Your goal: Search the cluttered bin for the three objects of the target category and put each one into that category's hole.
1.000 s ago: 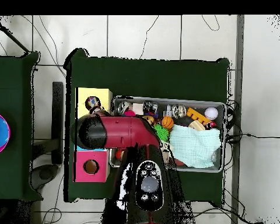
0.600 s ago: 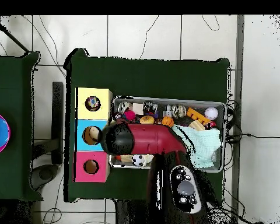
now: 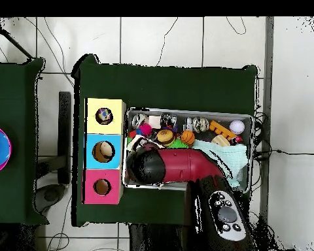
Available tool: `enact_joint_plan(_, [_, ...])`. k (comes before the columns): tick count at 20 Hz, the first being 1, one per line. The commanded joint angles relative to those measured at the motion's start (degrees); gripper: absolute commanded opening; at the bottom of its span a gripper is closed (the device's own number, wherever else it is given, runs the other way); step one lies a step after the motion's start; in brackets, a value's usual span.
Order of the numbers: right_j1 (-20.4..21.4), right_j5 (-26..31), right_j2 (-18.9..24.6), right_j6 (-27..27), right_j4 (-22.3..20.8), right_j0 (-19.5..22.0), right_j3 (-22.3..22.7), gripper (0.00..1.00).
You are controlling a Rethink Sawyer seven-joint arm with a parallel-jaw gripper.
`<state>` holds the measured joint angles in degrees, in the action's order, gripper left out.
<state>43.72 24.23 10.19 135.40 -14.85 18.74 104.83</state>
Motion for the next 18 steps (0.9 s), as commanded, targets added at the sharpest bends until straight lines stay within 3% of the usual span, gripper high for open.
enact_joint_plan(1, [0.87,2.13,7.74,-8.38,-4.17,0.01,2.22,0.00])
enact_joint_plan(7, [1.56,5.32,8.28,-7.62,-3.57,-0.96,1.12,0.00])
enact_joint_plan(18, [-3.57,7.53,6.41,-8.38,-5.72,-4.11,-7.50,0.00])
